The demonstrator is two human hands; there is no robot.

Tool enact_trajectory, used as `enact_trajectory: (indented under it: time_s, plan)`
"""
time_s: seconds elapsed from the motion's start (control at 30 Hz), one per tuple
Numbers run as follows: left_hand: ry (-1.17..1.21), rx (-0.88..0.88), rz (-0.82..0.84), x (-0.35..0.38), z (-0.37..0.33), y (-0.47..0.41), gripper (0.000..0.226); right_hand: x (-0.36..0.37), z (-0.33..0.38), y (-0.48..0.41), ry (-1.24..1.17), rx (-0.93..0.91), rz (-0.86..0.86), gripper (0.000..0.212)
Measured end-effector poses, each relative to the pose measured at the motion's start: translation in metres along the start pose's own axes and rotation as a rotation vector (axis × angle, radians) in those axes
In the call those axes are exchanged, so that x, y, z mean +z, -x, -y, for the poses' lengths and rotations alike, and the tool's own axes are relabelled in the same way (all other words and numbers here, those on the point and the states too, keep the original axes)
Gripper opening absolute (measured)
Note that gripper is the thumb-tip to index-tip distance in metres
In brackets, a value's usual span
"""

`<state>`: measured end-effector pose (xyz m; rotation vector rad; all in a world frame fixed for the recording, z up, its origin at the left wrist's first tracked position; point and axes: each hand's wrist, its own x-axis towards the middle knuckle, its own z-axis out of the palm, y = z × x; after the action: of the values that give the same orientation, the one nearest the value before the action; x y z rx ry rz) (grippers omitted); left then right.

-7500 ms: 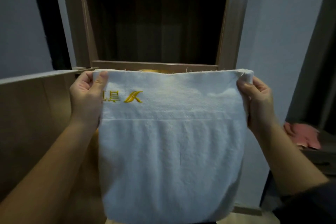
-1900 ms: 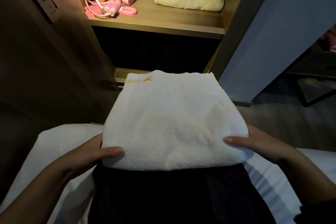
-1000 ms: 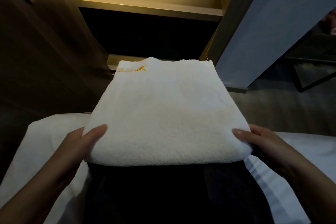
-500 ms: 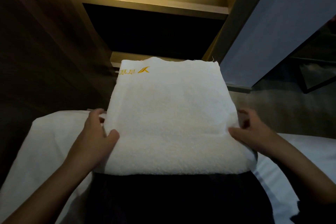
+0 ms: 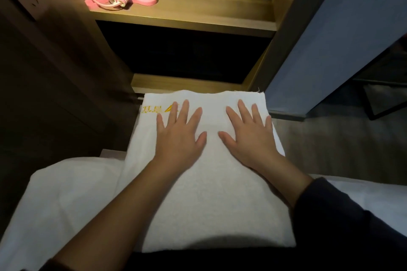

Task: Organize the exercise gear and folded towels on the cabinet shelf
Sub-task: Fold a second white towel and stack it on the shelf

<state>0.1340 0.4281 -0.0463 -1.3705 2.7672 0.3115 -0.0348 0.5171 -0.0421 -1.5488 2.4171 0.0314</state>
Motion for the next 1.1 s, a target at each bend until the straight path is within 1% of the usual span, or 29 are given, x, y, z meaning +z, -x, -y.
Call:
enact_trajectory:
  time_s: [0.1,0.17,0.23,0.3,0.33,0.4,0.43,0.5,0.57,0.63,0.7,0.73,0.8,0.87,0.93,0.97,1.0,1.03,1.1]
  plan:
    - [-0.008,-0.062,0.060,0.001,0.007,-0.012,0.069,0.001,-0.004,-0.008,-0.007,0.017,0.048,0.080]
    - [-0.005,-0.043,0.118,-0.006,0.012,-0.031,0.069,-0.005,-0.009,-0.020,0.003,0.015,0.107,0.081]
    - [0.017,-0.001,0.131,-0.014,0.016,-0.057,0.061,-0.014,-0.012,-0.042,0.011,-0.009,0.130,0.076]
    - [0.035,0.038,0.099,-0.022,0.018,-0.081,0.047,-0.021,-0.013,-0.067,-0.011,-0.041,0.085,0.066]
    - [0.068,0.030,0.098,-0.024,0.019,-0.092,0.041,-0.023,-0.012,-0.079,-0.043,-0.060,0.060,0.060]
    - [0.158,-0.004,0.138,-0.024,0.021,-0.109,0.037,-0.024,-0.011,-0.099,-0.154,-0.083,0.040,0.047]
    - [0.181,0.007,0.150,-0.022,0.022,-0.114,0.037,-0.021,-0.010,-0.106,-0.210,-0.085,0.041,0.043]
    - [0.209,0.058,0.129,-0.019,0.024,-0.117,0.035,-0.016,-0.010,-0.114,-0.253,-0.120,0.006,0.039]
    - [0.243,0.091,0.057,-0.016,0.025,-0.115,0.035,-0.012,-0.010,-0.114,-0.258,-0.170,-0.069,0.036]
    - [0.267,0.086,-0.005,-0.011,0.027,-0.112,0.037,-0.008,-0.013,-0.112,-0.242,-0.193,-0.136,0.035]
    - [0.229,0.103,-0.030,-0.008,0.029,-0.113,0.039,-0.006,-0.015,-0.112,-0.203,-0.189,-0.154,0.037]
    - [0.202,0.122,-0.024,-0.009,0.031,-0.114,0.042,-0.007,-0.015,-0.113,-0.182,-0.181,-0.132,0.040]
    - [0.138,0.146,0.051,-0.014,0.034,-0.122,0.050,-0.012,-0.016,-0.116,-0.126,-0.169,-0.057,0.048]
    - [0.088,0.115,0.215,-0.024,0.040,-0.134,0.060,-0.021,-0.018,-0.123,-0.074,-0.192,0.042,0.056]
    - [0.116,0.062,0.397,-0.033,0.045,-0.147,0.069,-0.032,-0.021,-0.129,-0.062,-0.220,0.167,0.061]
    - [0.133,0.054,0.440,-0.034,0.045,-0.153,0.069,-0.037,-0.023,-0.134,-0.065,-0.225,0.206,0.061]
    - [0.133,0.055,0.426,-0.033,0.045,-0.156,0.067,-0.040,-0.024,-0.138,-0.064,-0.221,0.213,0.062]
    - [0.118,0.064,0.357,-0.030,0.043,-0.157,0.064,-0.040,-0.025,-0.141,-0.054,-0.204,0.188,0.061]
    - [0.088,0.077,0.141,-0.020,0.040,-0.153,0.059,-0.034,-0.026,-0.142,-0.021,-0.159,0.100,0.062]
